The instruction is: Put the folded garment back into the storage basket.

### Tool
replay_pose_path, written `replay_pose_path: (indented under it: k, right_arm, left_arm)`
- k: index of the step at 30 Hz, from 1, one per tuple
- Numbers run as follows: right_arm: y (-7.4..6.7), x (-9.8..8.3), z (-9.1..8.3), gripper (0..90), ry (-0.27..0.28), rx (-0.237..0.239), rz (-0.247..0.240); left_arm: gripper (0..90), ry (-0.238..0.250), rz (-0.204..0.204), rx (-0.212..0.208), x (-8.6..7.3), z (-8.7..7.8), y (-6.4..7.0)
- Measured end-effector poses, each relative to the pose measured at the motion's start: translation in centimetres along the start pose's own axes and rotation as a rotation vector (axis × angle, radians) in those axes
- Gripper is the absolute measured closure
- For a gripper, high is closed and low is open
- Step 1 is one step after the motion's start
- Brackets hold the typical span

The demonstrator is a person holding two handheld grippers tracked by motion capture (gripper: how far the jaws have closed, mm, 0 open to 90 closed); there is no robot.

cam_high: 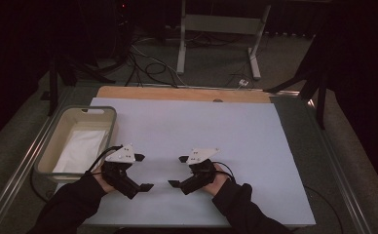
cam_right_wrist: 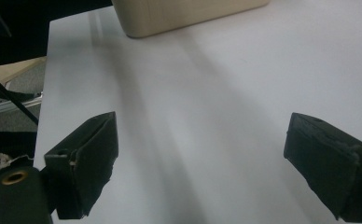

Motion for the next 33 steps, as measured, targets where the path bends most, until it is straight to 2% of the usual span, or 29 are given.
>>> replay_pose_path:
  k: [13, 17, 26, 33]
  right_arm:
    - [0.0, -2.0, -0.7, 10.1, -0.004, -0.006, -0.009]
    - [-0.1, -2.1, -0.5, 10.1, -0.011, 0.002, -0.031]
    - [0.0, -2.2, -0.6, 10.1, -0.024, 0.004, -0.041]
    - [0.4, -2.7, -1.5, 10.1, -0.021, 0.002, -0.032]
  left_arm:
    - [0.0, -0.008, 0.035, 0.006, -1.5, 0.7, 1.0]
    - [0.0, -0.006, 0.045, -0.006, -1.7, 0.9, 1.2]
    - [0.0, 0.000, 0.047, -0.014, -1.9, 0.8, 1.3]
    - [0.0, -0.001, 0.053, -0.015, -2.3, 0.6, 1.5]
Point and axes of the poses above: each handheld gripper's, and its own axes: z roughly forward along the jaws, x roughly out of its top, y roughly to its right, the point moved 1 cm from there along z, roughly forward along the jaws, and after that the axes turned 3 degrees about -x, right-handed, at the moved point
